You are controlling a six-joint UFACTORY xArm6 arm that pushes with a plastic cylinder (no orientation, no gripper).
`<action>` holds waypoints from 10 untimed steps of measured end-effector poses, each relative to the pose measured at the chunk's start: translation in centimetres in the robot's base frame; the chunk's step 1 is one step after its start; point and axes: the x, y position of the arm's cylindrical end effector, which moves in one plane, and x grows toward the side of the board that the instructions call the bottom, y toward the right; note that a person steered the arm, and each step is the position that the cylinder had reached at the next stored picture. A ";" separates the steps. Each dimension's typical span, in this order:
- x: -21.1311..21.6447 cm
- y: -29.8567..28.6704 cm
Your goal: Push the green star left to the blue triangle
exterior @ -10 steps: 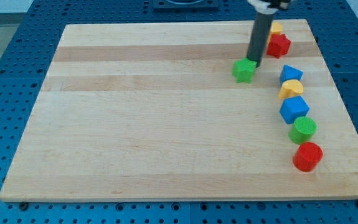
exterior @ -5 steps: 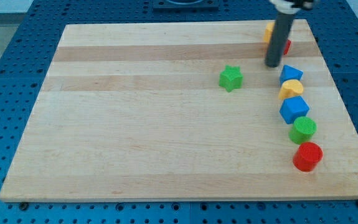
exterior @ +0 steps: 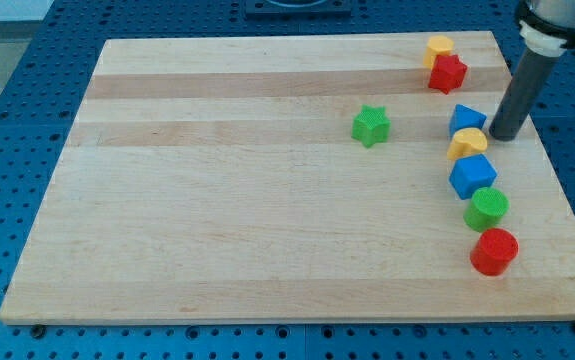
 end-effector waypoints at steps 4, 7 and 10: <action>-4.2 -7.8; -0.9 -8.5; -0.6 -14.6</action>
